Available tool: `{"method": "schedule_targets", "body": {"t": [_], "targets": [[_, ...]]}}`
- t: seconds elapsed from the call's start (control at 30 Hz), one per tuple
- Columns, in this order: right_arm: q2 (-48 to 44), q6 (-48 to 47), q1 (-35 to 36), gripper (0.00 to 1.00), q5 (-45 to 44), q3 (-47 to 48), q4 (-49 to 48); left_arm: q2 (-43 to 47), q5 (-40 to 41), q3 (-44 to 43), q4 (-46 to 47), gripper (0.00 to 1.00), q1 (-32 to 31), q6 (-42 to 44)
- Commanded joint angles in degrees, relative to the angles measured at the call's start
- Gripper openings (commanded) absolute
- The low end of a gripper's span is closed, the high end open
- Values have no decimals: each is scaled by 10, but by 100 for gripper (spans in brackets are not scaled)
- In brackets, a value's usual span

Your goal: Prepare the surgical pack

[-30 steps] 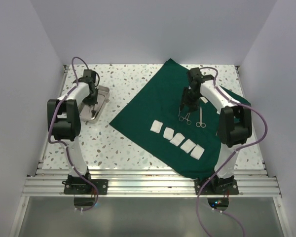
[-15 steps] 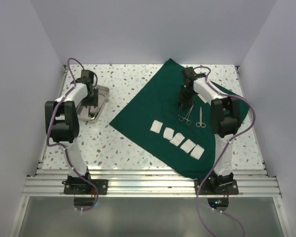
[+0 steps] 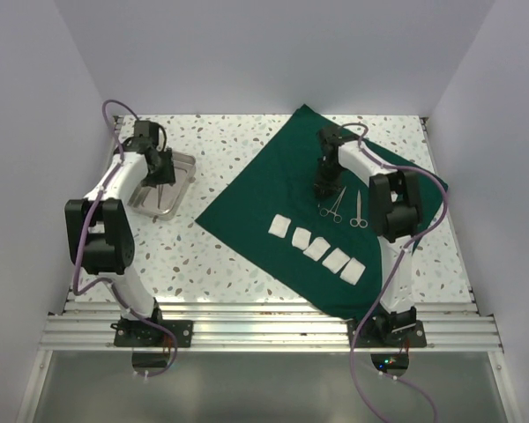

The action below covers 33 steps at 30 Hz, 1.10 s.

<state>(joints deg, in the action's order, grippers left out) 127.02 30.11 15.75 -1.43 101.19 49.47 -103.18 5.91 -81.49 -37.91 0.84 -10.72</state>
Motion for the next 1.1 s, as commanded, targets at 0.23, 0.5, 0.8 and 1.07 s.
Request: {"method": "schedule_targets", "body": {"t": [0.23, 0.5, 0.8, 1.07], "targets": [[-33, 1, 5, 0, -38, 49, 33, 109, -84, 34, 7, 66, -43, -59], [-165, -74, 10, 0, 236, -43, -56, 152, -350, 96, 161, 69, -99, -154], [-263, 40, 72, 0, 604, -216, -369, 183, -582, 260, 576, 72, -102, -402], [-267, 103, 109, 0, 621, -218, -455, 191, -601, 315, 681, 73, -117, -473]]}}
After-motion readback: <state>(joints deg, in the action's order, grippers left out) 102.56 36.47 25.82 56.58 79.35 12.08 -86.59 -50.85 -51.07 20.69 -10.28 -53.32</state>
